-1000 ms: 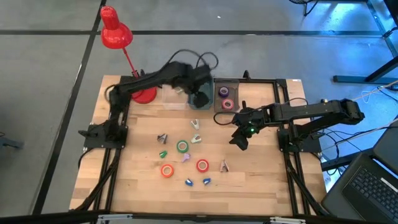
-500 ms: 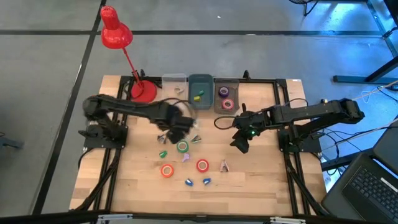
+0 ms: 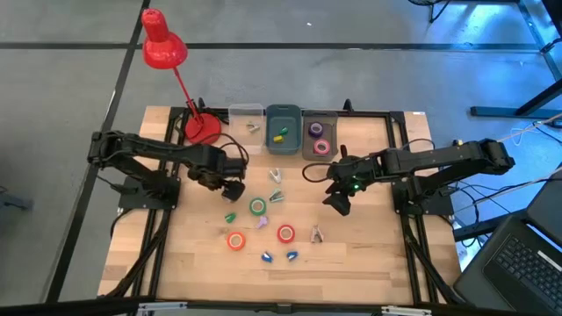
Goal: Pick and place Stapler, Stapler remover, tape
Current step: Put the black staple remover into the transparent bin
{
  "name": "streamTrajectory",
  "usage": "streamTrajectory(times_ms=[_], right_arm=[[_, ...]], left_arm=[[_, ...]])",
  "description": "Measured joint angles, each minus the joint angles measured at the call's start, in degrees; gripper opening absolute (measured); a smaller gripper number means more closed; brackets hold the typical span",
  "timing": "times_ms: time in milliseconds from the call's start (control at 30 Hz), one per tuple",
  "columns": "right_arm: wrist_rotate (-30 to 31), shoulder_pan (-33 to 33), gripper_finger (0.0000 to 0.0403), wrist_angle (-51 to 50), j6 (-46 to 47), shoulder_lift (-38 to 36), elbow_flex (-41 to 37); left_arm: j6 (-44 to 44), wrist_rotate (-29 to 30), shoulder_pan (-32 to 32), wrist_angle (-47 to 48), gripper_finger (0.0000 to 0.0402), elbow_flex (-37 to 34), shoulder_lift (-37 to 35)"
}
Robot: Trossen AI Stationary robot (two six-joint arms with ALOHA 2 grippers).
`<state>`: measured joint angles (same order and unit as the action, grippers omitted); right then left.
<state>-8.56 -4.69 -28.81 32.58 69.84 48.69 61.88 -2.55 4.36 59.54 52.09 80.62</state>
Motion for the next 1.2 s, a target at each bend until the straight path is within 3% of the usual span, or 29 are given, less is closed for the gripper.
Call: streamTrajectory(times_ms=[467,867,1200], right_arm=[[0.0,0.0,0.0224,0.3,0.4,0.0,0.0],[0.0,0.0,0.0224,0.3,1.5,0.0,0.0],[0.0,0.0,0.0224,0.2,1.7,0.0,0.0]], left_arm=[[-15.6,1.0,5.0,-2.5,0.0258,-0.9,0.0],[-20.7,0.1,6.0,-2.6,0.0258,-1.0,0.4],[-23.2,-2.6,5.1,-2.9,0.0258,-1.0,7.1]])
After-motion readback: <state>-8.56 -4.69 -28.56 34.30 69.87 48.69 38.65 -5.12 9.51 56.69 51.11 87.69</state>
